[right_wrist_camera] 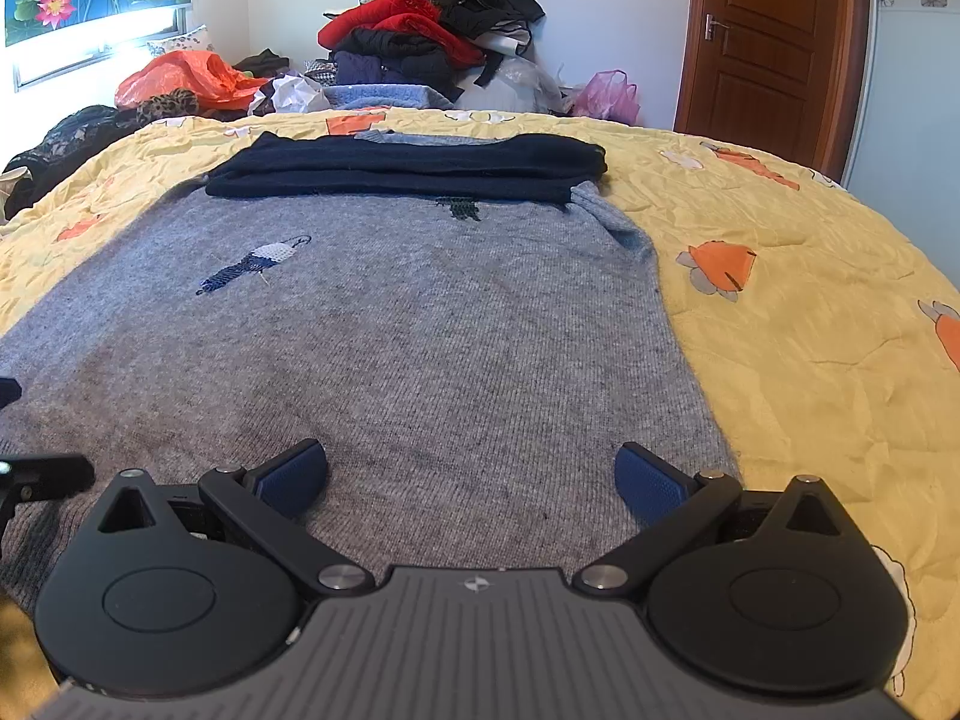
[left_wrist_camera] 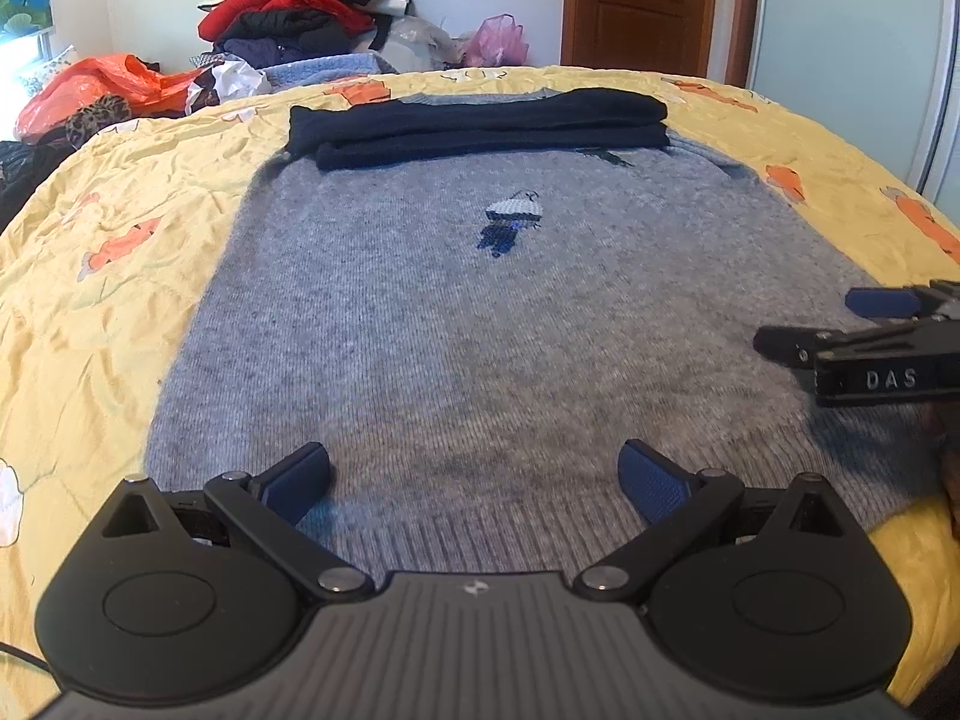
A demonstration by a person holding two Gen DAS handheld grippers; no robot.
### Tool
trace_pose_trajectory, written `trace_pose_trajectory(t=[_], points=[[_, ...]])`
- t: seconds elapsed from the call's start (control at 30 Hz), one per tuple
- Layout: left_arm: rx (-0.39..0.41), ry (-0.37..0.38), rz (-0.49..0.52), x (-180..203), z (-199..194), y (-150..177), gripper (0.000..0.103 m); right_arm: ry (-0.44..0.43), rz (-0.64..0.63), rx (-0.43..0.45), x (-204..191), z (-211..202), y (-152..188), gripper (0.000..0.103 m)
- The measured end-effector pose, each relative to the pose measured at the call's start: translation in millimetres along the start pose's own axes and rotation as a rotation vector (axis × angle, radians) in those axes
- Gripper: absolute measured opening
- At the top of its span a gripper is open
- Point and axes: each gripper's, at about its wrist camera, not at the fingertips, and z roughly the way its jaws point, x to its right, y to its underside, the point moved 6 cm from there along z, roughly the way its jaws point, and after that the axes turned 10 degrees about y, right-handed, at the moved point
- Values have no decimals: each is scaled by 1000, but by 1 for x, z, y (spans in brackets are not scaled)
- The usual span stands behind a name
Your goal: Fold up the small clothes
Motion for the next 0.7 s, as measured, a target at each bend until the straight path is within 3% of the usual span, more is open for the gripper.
trace_pose_trajectory(t=[0.57, 0.63, 0.7], points=[[3, 18, 7, -1, -3, 2, 103, -10, -14, -2, 1, -9, 3, 103], [5, 32, 16, -5, -10, 2, 103, -60, -15, -1, 5, -20, 5, 102], [41, 23, 10, -18, -23, -1, 103, -168, 29, -13, 18, -34, 5, 102]])
